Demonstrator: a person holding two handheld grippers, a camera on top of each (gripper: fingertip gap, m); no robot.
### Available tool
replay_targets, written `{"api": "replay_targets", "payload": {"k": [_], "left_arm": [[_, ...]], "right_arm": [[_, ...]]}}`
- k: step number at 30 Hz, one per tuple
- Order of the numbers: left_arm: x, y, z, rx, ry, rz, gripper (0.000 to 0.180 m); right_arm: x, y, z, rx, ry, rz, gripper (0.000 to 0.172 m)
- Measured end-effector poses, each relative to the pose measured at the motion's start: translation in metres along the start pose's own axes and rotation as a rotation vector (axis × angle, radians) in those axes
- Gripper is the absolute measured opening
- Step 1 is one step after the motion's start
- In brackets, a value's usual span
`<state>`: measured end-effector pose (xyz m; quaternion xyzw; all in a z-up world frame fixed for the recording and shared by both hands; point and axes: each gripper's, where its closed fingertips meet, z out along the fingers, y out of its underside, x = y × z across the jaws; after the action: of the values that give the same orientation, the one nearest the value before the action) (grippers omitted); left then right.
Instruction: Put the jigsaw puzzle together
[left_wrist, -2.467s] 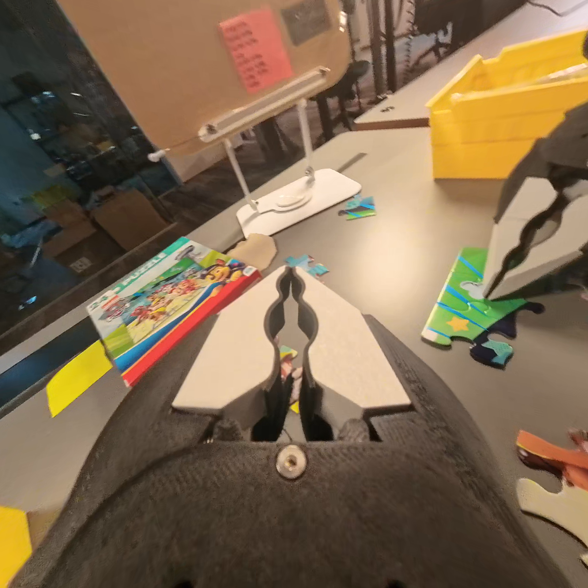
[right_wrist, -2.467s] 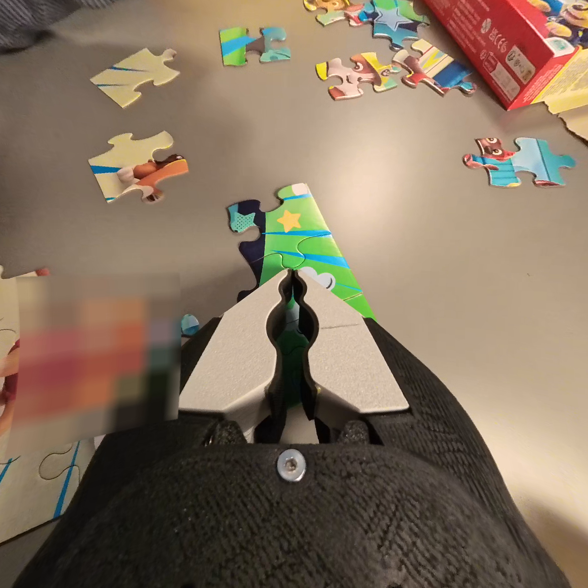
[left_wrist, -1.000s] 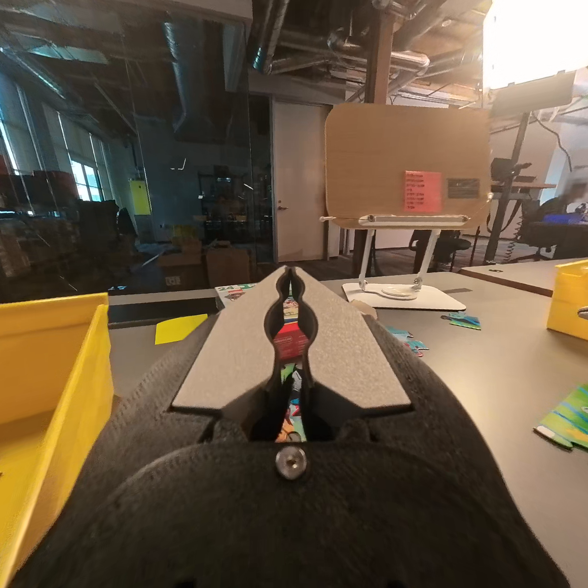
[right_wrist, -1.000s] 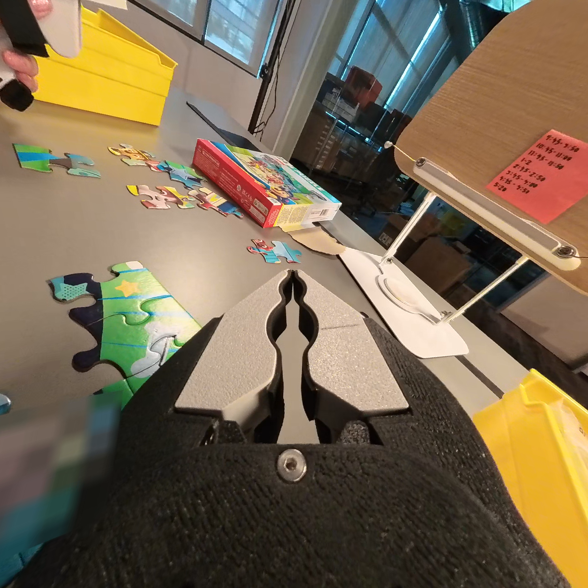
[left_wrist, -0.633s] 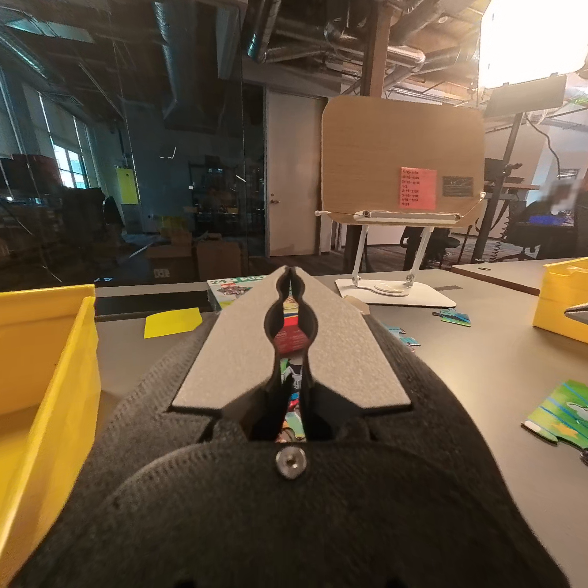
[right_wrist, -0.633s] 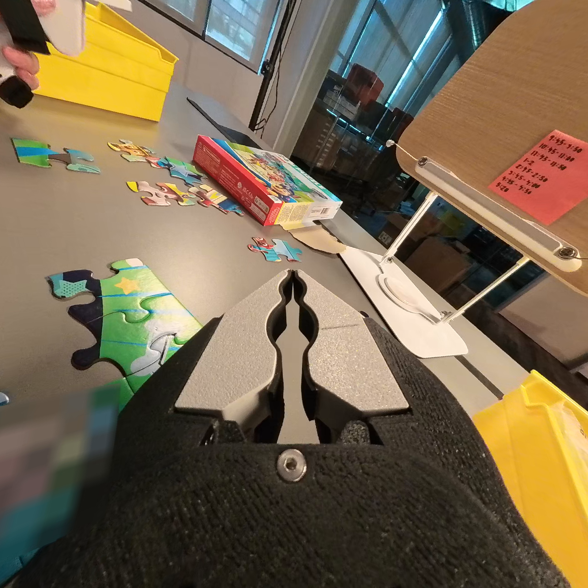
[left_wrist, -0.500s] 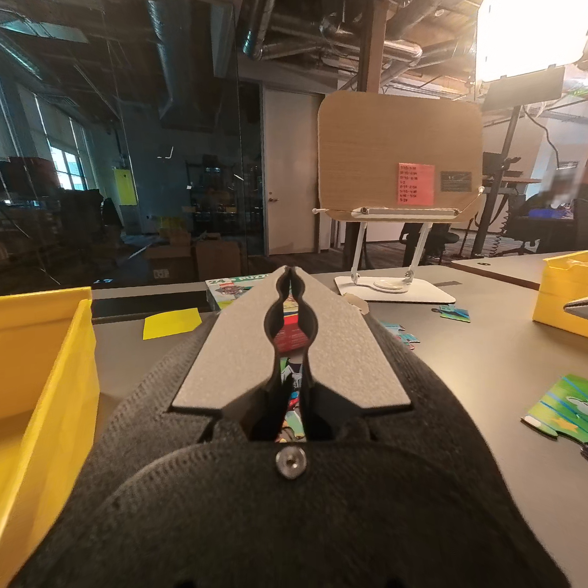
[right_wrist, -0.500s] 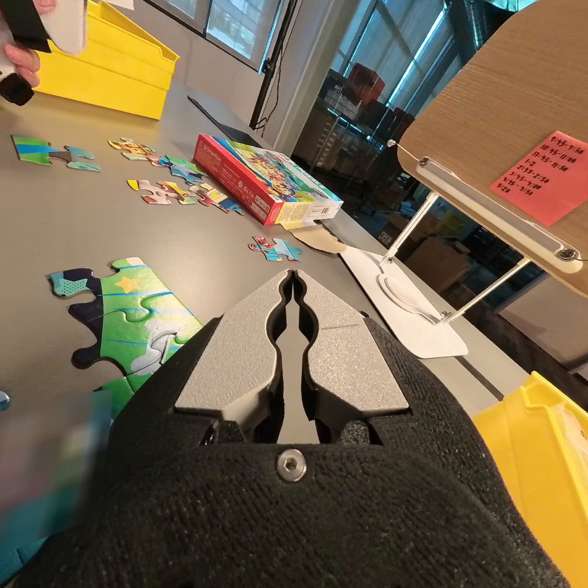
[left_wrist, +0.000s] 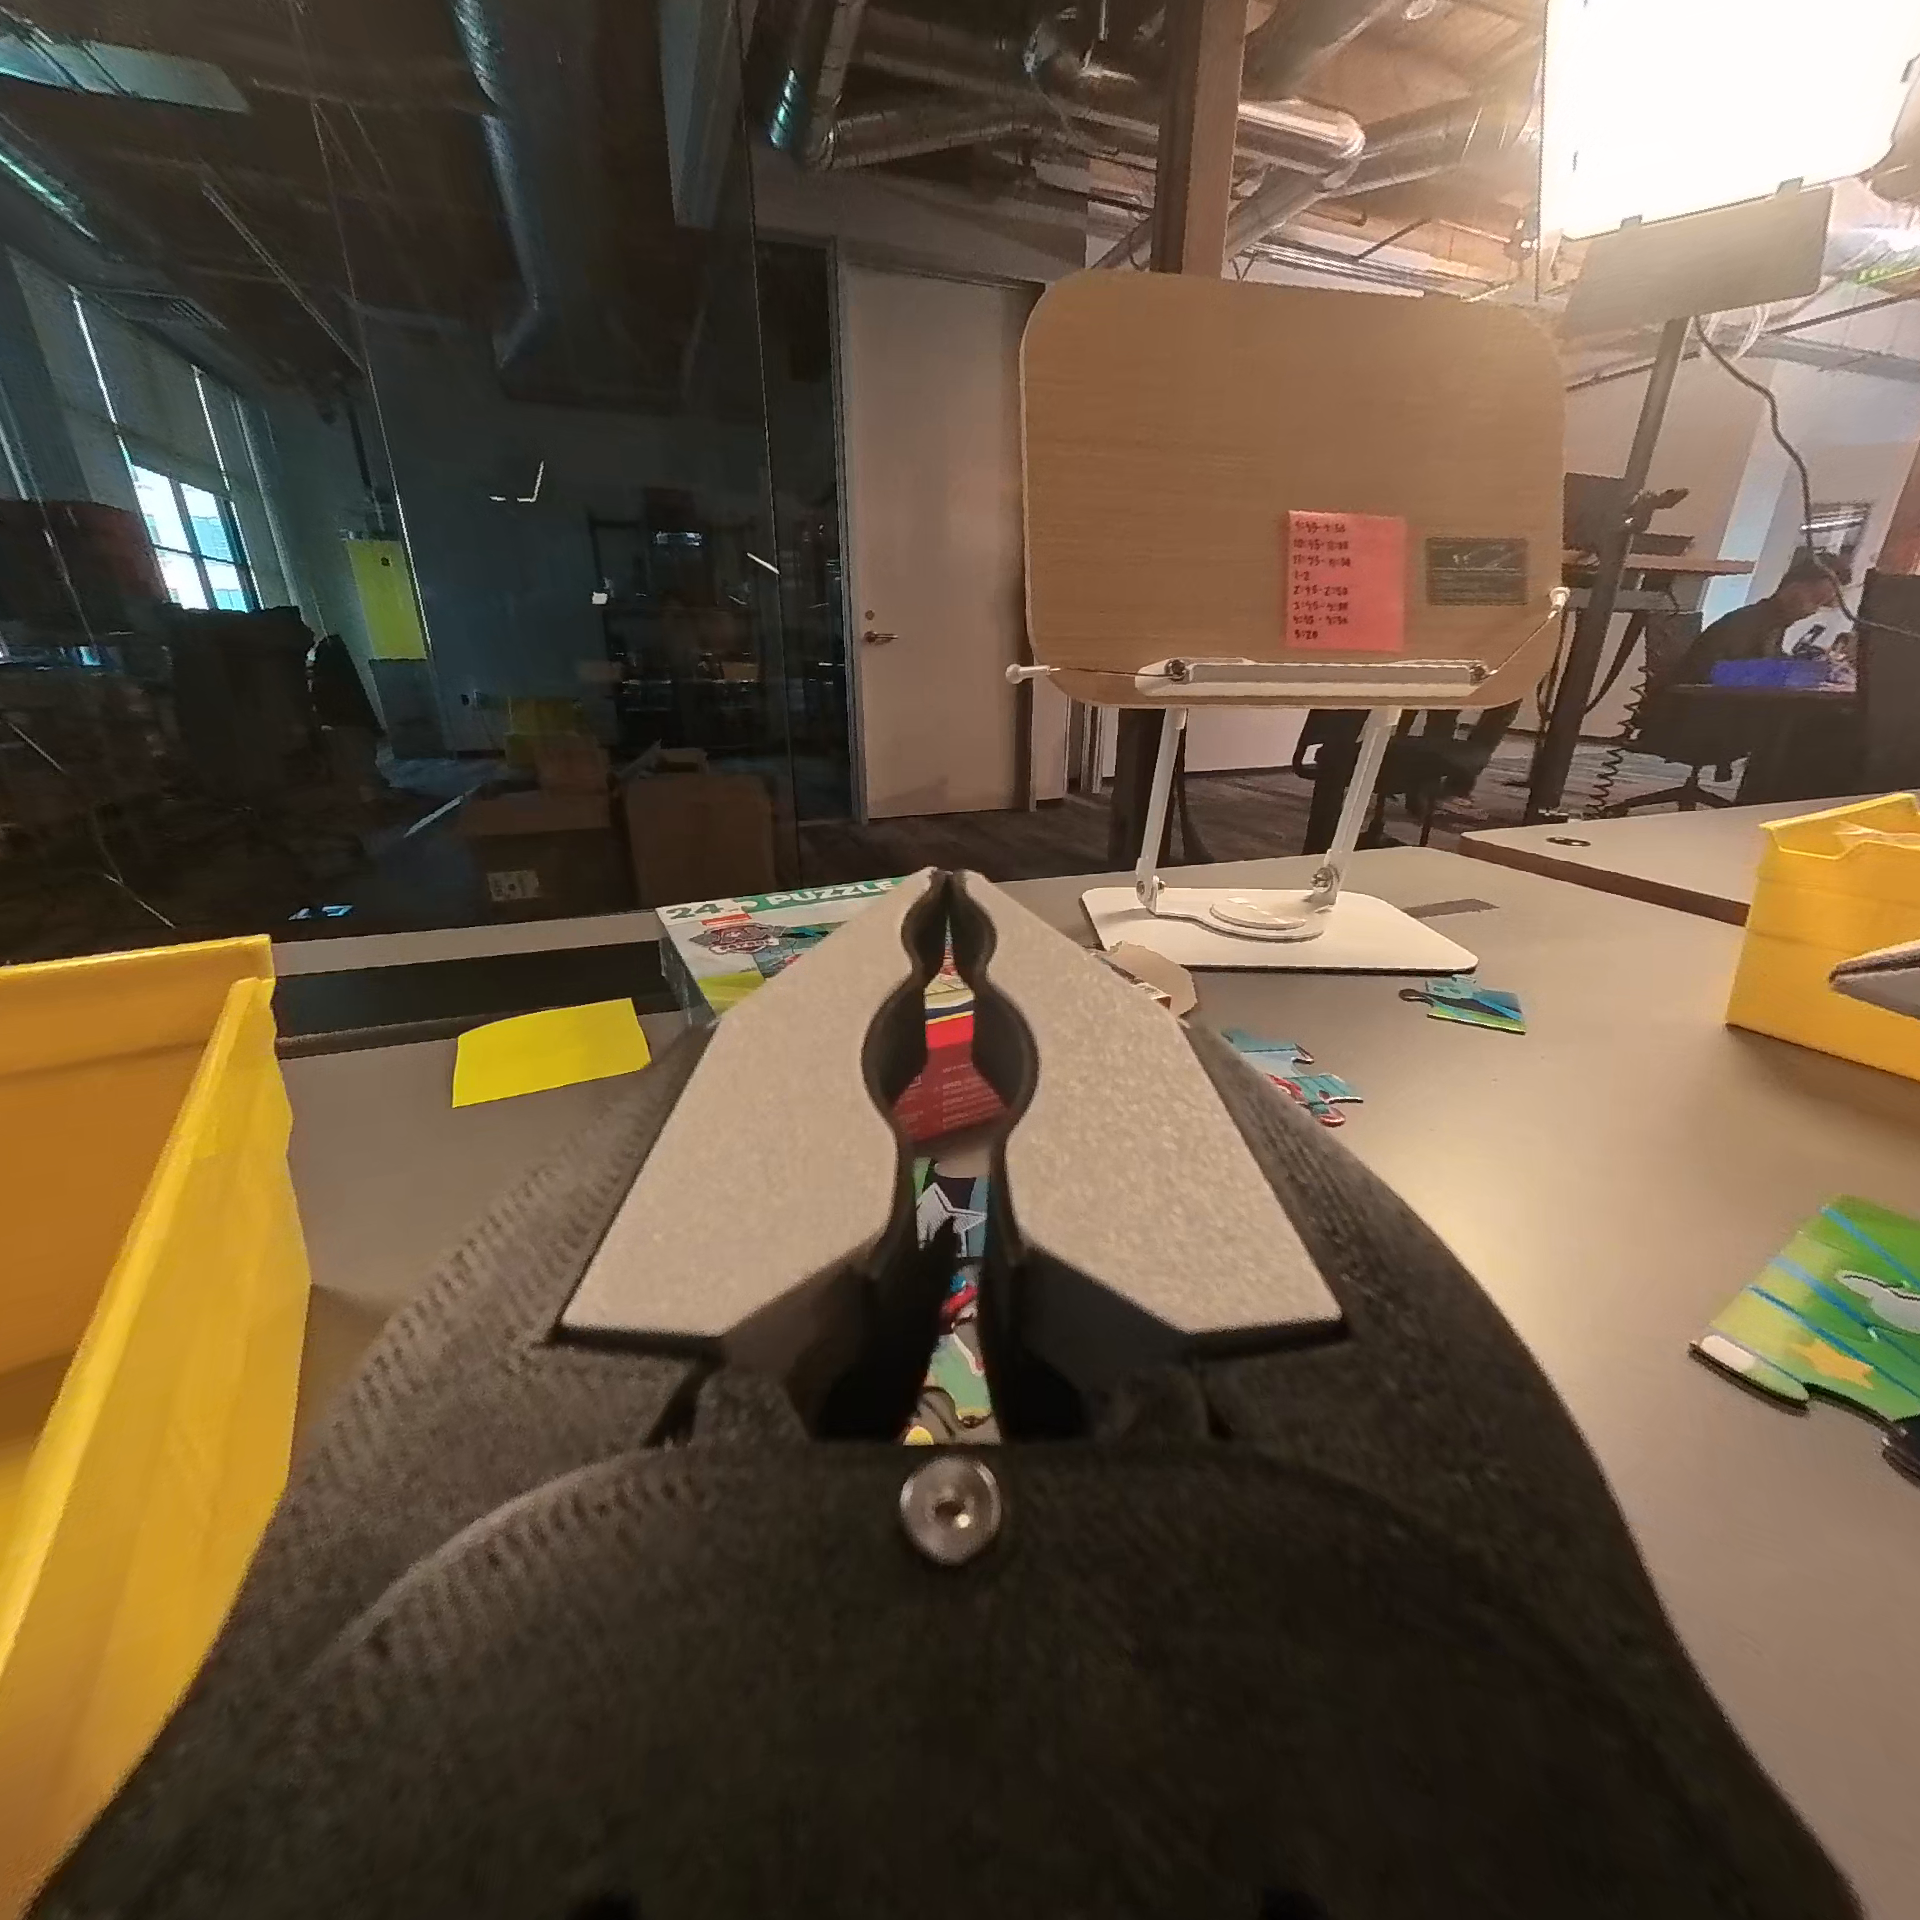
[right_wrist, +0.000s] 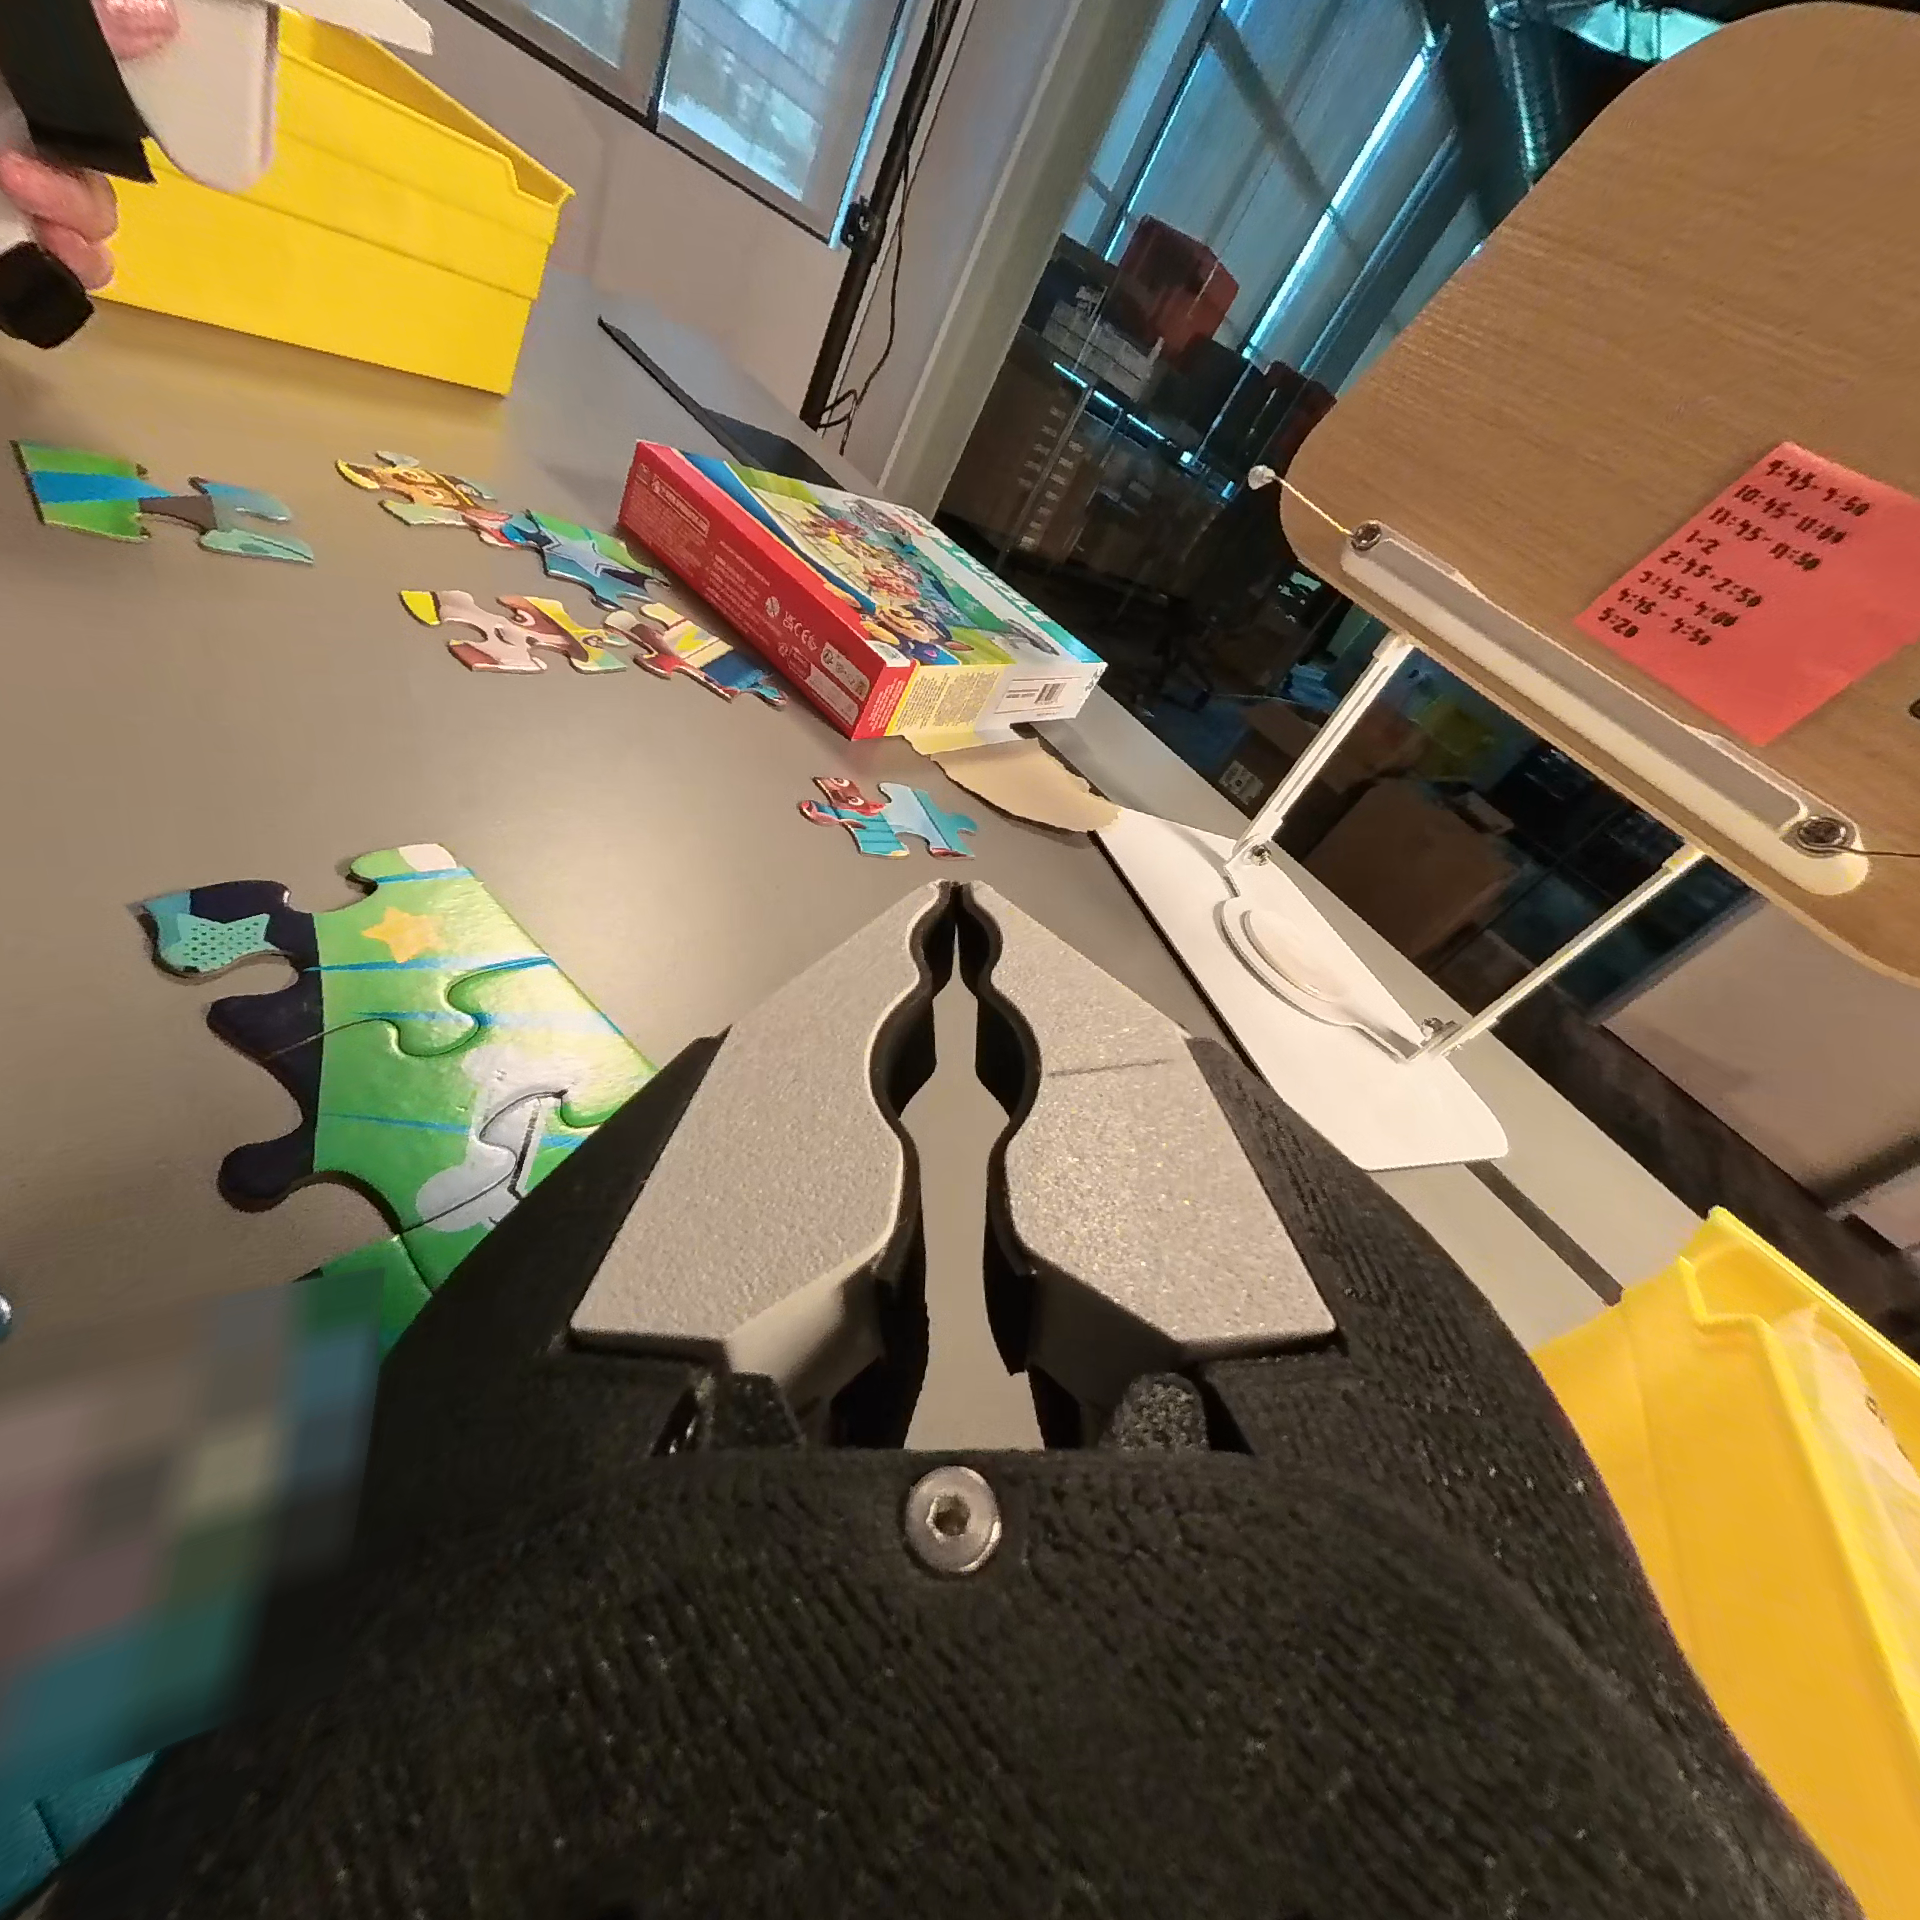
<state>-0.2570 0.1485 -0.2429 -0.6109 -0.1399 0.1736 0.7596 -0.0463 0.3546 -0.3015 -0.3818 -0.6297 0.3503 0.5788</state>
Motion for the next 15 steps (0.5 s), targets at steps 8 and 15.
{"api": "replay_targets", "payload": {"k": [8,15], "left_arm": [[0.001,0.001,0.001,-0.006,0.012,-0.012,0.0],[0.011,0.011,0.005,-0.132,0.106,0.023,0.0]], "right_arm": [[-0.001,0.001,0.0,-0.003,-0.004,-0.005,0.0],[-0.001,0.002,0.001,-0.006,-0.006,-0.005,0.0]]}}
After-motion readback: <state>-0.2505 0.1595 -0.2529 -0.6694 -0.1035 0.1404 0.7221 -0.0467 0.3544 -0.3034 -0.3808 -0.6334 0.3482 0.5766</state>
